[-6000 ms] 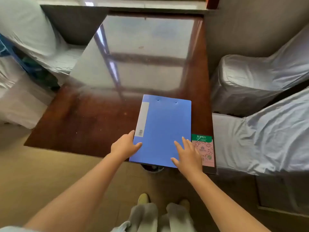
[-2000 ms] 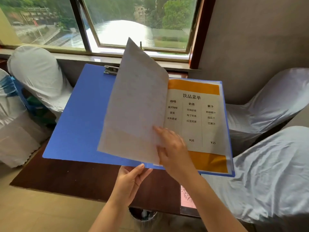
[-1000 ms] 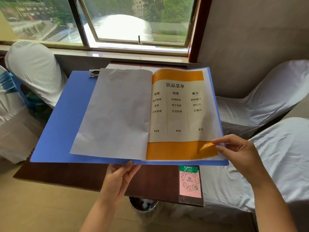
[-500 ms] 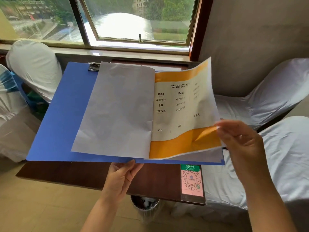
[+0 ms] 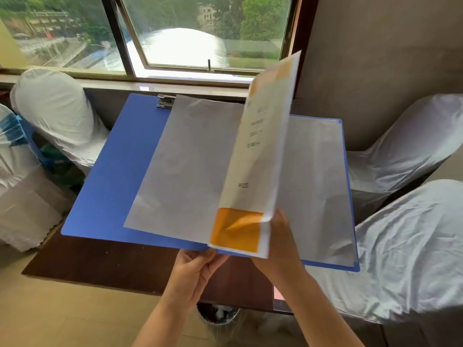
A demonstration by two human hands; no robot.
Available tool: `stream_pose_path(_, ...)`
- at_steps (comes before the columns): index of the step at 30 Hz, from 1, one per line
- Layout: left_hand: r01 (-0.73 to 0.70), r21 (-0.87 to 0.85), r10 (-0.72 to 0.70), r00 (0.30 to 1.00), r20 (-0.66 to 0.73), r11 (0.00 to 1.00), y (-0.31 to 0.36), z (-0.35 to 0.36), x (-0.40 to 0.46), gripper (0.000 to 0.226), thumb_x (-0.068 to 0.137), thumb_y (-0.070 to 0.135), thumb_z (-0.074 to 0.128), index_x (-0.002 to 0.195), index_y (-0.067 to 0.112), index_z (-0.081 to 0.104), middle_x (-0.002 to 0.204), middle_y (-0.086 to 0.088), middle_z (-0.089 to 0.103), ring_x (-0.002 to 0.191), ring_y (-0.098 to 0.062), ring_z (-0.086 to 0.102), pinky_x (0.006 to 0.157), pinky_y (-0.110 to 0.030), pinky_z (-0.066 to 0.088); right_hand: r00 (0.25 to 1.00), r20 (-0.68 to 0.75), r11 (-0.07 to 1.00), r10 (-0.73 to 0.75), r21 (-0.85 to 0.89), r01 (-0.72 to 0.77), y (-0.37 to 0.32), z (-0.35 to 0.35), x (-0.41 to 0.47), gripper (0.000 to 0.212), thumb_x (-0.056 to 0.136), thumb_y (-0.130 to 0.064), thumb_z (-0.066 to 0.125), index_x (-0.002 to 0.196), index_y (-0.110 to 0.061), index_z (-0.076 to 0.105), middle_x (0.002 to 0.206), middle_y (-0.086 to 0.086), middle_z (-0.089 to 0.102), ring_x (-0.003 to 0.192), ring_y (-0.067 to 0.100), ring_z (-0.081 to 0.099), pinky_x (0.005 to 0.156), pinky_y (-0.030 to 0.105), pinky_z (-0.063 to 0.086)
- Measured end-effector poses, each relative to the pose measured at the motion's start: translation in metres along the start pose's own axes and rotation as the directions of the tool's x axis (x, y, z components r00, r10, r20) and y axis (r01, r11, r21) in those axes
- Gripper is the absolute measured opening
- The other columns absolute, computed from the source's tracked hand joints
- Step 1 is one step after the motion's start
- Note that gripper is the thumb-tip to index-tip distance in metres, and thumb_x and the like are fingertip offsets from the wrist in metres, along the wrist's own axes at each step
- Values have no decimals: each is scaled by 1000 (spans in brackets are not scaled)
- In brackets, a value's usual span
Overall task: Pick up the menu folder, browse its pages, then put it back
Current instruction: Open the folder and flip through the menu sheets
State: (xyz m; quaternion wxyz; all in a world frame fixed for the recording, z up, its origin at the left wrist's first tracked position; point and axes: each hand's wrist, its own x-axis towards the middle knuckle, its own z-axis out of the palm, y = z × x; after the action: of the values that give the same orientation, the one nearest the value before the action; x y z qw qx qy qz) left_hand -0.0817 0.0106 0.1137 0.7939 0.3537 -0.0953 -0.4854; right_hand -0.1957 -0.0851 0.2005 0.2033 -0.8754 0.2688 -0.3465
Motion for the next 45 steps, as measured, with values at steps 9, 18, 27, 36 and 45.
stream_pose_path(9,3,14,-3,1000,18,1000,2,1,-1,40,74,-9,56,111,3,62,100,-19,73,93,-29,70,70,-34,59,991,133,927,30,-374,22,8,27,-1,41,68,-27,78,107,-24,66,131,6,58,117,29,54,95,61,33)
stream_pose_path(18,-5,33,5,1000,-9,999,9,-9,0,31,73,-9,55,92,8,71,91,-15,75,90,-29,71,68,-33,59,958,-212,942,195,-233,-243,59,-40,-8,55,73,-15,75,124,-15,55,134,22,49,120,40,48,95,59,37)
stream_pose_path(27,-35,31,35,999,-8,999,14,-14,7,33,73,-8,54,92,13,71,88,-9,75,89,-25,71,68,-32,59,794,325,678,514,412,-608,114,-107,-37,58,77,-3,67,125,-33,53,107,-7,68,93,5,67,69,25,59)
stream_pose_path(36,-38,59,36,999,25,998,9,-12,11,34,74,-7,54,91,16,72,88,-6,76,91,-22,71,70,-32,58,877,55,791,477,409,-456,114,-105,-37,29,78,-4,69,75,-33,72,81,-12,75,79,7,70,64,12,54)
stream_pose_path(45,-43,48,42,999,9,998,9,-15,12,35,74,-7,54,93,17,72,88,-6,76,91,-23,71,71,-32,58,915,-137,923,381,117,-367,90,-102,-30,13,76,-12,70,77,-25,65,110,-3,55,99,14,52,66,6,40)
